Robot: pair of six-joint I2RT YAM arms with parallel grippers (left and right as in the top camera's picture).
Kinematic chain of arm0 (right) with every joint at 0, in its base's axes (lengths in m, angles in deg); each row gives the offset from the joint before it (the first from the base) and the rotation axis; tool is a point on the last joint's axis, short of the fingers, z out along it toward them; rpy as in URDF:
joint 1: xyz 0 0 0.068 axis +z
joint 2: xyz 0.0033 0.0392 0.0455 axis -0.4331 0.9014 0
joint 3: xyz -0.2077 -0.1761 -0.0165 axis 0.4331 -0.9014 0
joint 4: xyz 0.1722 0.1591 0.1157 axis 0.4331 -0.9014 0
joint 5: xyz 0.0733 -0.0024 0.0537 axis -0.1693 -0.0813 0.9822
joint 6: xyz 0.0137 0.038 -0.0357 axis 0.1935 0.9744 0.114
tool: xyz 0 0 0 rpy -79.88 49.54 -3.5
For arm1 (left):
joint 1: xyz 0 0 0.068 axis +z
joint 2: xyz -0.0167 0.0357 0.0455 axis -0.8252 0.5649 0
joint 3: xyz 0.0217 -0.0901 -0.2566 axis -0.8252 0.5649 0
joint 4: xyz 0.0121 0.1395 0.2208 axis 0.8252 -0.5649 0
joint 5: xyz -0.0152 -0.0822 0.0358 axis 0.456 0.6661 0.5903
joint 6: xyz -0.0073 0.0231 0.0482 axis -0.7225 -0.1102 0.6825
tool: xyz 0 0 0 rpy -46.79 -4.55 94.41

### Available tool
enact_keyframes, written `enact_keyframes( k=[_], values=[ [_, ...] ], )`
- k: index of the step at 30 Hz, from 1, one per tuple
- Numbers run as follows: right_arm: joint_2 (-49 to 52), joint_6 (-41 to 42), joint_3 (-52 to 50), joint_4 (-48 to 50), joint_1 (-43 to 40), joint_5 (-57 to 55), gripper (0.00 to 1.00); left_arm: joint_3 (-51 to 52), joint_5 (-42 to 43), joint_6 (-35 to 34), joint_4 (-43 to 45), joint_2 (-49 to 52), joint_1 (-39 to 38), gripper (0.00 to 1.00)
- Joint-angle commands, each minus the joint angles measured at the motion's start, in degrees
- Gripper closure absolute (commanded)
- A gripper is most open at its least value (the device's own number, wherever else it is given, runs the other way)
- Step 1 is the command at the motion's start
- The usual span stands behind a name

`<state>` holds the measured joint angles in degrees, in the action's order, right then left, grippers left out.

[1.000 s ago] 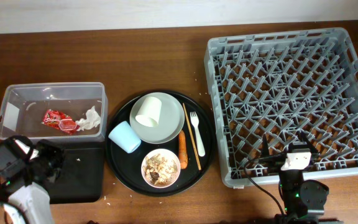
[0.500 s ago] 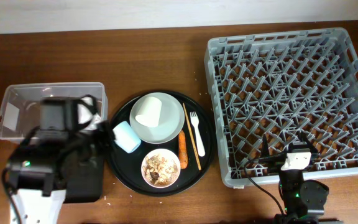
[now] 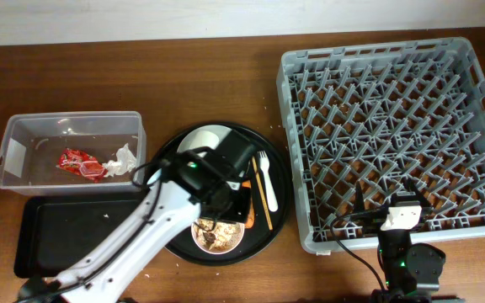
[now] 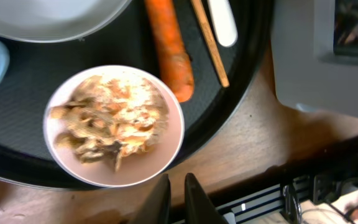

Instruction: Sort waste into correct bins and load items into the dishwasher rack

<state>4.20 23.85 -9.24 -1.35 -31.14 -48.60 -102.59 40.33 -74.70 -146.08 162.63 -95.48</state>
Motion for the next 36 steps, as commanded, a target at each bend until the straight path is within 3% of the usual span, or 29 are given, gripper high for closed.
enact_keyframes(
  k=[1,36],
  values=[
    [-0.42,0.04,-0.42,-0.07,0.22,-0.13,0.01,-0.63,-0.61,-0.76,3.32,1.07,-2.64,0.96],
    [-0.42,0.04,-0.42,-0.07,0.22,-0.13,0.01,-0.61,-8.2,-0.79,6.16,1.09,-5.22,0.96]
  ],
)
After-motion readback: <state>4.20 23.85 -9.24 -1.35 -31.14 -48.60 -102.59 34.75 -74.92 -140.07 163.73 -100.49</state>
